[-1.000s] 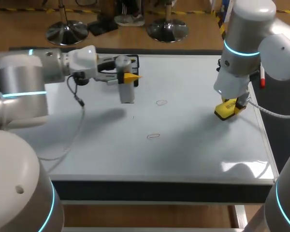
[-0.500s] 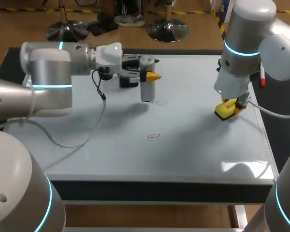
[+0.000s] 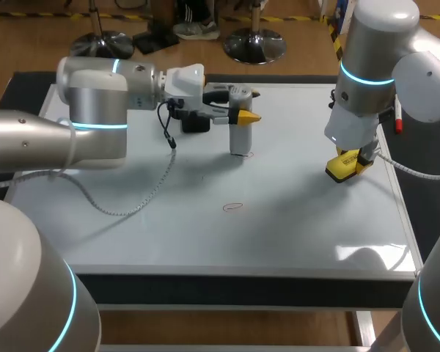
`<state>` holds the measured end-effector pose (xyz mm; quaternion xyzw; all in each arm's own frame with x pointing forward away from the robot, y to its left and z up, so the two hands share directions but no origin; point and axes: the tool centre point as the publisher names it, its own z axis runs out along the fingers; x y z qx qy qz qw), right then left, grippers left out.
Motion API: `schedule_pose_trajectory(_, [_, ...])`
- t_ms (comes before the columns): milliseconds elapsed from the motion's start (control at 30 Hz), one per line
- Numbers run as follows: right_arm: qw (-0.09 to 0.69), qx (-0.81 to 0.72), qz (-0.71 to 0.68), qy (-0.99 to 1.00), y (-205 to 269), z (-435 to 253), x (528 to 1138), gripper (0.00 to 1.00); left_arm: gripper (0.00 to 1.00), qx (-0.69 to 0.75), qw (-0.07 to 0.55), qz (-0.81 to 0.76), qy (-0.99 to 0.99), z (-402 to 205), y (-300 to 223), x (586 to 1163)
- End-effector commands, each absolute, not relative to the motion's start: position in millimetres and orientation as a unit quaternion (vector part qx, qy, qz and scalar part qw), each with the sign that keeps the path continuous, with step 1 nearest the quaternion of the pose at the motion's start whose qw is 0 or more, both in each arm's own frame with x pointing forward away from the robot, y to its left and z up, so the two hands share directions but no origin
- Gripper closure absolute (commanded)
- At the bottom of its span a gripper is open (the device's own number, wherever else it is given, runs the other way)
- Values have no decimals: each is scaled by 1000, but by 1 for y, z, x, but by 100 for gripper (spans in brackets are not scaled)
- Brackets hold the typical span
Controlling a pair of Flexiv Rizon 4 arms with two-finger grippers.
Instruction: Pick up the inspection probe, press it on each red-marked spot on the whiteboard one by one, put down the probe, pick up the eraser, and wipe off all the red marks.
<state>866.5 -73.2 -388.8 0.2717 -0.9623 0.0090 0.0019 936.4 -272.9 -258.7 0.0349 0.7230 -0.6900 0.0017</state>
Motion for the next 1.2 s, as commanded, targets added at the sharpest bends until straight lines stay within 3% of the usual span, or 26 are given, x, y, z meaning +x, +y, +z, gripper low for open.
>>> schedule_pose_trajectory(33, [3,272,11,-962,-73,-388,867,100,100,42,-6,-691,722,-263,-277,940])
schedule_pose_trajectory(1200, [3,272,11,-962,-73,-388,867,100,100,40,-11,-686,726,-276,-284,941])
